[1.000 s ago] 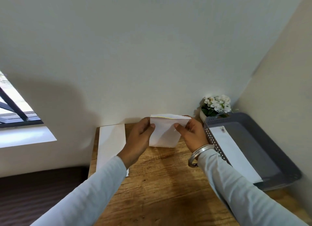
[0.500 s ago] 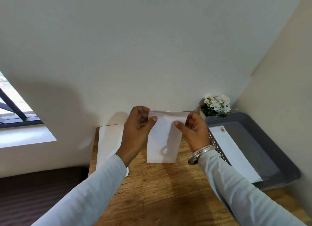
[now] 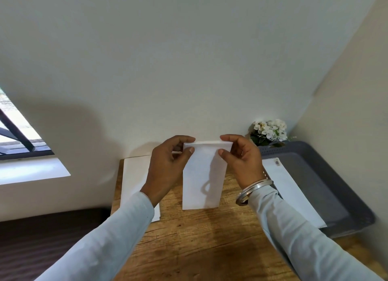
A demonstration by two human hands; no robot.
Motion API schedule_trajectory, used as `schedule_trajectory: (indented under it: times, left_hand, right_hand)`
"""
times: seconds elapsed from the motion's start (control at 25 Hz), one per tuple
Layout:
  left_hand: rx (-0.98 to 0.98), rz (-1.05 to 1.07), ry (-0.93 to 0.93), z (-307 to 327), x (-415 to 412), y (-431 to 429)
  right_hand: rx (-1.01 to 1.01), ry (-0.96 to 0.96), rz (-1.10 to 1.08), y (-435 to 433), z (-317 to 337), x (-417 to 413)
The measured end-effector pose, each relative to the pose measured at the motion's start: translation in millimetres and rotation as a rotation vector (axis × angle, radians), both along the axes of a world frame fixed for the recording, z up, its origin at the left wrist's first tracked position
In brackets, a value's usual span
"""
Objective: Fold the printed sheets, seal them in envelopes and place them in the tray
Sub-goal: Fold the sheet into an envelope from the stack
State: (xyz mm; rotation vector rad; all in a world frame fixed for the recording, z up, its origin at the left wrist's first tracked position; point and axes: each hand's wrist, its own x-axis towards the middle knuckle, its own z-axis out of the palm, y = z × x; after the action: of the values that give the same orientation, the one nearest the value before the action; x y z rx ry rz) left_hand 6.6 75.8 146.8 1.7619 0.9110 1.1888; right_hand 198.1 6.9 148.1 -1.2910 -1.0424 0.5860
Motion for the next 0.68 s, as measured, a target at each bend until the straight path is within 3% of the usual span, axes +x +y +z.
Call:
schedule_trajectory:
  times: [0.16,0.28,0.4,0.56,0.68]
  left_hand:
    - [-0.025,0.073,0.016,-6,-1,5]
    - [-0.21,0.03,-0.093,-9,-3,5]
    - [-0.337,0.051,-0.088,-28,-6,6]
    - [-0.475,0.065,0.104,-76,-10,3]
    - [-0.423,0.034,0.359,-111,-10,-3]
  right_hand:
    - [-0.099,0.046,0.033,1,-19,5]
    - [-0.215,0.015,0.091,0,-44,8]
    - [-0.299,-0.087,0.057,-2,-66,13]
    - [-0.387,-0.188,-0.037,-4,-92,26]
    - [-0.467,-0.309,-0.066,-7,-116,35]
